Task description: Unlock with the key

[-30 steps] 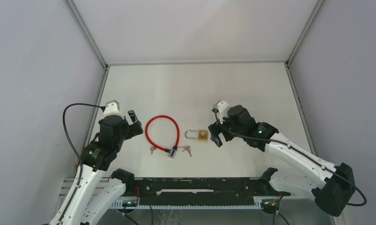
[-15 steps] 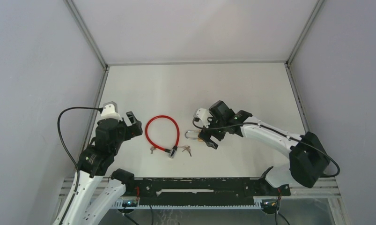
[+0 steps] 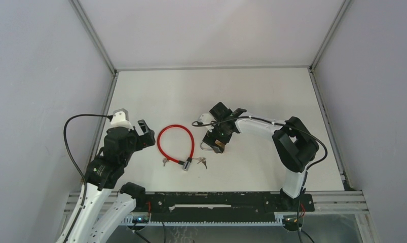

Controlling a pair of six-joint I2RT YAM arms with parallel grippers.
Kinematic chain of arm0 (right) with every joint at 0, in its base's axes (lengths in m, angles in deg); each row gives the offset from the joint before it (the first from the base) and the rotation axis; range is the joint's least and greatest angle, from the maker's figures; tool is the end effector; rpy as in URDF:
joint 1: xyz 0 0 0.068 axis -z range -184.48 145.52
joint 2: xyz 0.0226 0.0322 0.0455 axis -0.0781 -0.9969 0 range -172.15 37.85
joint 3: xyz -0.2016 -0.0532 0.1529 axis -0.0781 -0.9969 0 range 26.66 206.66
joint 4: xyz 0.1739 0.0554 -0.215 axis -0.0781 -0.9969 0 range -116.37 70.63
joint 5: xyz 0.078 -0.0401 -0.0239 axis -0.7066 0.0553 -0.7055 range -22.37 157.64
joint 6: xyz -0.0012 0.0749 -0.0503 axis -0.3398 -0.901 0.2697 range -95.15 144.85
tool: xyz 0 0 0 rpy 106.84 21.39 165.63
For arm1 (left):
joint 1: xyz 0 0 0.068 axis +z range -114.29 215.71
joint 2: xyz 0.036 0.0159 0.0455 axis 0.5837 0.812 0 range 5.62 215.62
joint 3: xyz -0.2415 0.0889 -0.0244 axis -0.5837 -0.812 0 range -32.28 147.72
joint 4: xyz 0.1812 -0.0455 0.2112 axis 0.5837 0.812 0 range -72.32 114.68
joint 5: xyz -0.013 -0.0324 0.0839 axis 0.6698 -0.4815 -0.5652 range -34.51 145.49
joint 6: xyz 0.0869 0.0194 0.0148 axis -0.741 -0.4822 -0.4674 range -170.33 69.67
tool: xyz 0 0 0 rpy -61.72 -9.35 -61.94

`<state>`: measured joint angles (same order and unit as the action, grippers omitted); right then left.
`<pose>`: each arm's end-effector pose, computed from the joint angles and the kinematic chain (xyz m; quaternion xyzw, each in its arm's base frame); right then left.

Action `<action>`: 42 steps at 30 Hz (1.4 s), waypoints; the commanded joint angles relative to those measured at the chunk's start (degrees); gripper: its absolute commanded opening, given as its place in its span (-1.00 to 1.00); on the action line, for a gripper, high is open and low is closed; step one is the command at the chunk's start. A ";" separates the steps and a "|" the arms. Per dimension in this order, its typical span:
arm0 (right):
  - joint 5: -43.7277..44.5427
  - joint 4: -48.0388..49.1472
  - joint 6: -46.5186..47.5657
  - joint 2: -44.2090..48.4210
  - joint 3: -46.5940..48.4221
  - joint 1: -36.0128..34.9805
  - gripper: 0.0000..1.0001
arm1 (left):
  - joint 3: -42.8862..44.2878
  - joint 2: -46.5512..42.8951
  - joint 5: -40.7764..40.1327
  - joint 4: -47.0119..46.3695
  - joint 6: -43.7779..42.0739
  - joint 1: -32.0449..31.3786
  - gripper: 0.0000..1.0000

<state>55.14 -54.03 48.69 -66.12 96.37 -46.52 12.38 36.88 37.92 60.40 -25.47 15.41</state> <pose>0.2775 0.2738 0.1123 -0.5481 0.8093 0.1344 0.1627 0.1811 -0.0410 0.2891 -0.1110 0.8492 -0.0701 0.5116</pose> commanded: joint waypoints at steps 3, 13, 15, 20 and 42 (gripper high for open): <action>1.15 1.86 -2.29 -2.50 2.27 -0.79 0.95 | -1.08 -0.16 0.24 -2.02 -1.48 -0.32 0.99; 4.17 2.53 -4.97 -3.56 0.05 -1.60 0.55 | -1.09 -0.61 -0.60 -1.94 -1.42 -0.27 1.00; 6.86 3.17 -6.46 -3.60 -0.62 -2.27 0.41 | -1.03 -0.76 -0.87 -1.89 -1.40 -0.28 1.00; 9.73 4.59 -12.09 -1.16 -2.47 -2.37 0.07 | -1.07 -1.60 -1.09 -1.76 -1.23 -0.30 1.00; 15.07 -2.56 -63.72 1.97 -7.05 4.60 -0.29 | -1.07 -1.83 -1.20 -1.77 -1.19 -0.27 1.00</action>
<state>71.82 -55.03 -5.43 -64.61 90.45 -40.68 12.38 35.48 37.66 60.27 -25.88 15.41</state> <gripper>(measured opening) 0.619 0.996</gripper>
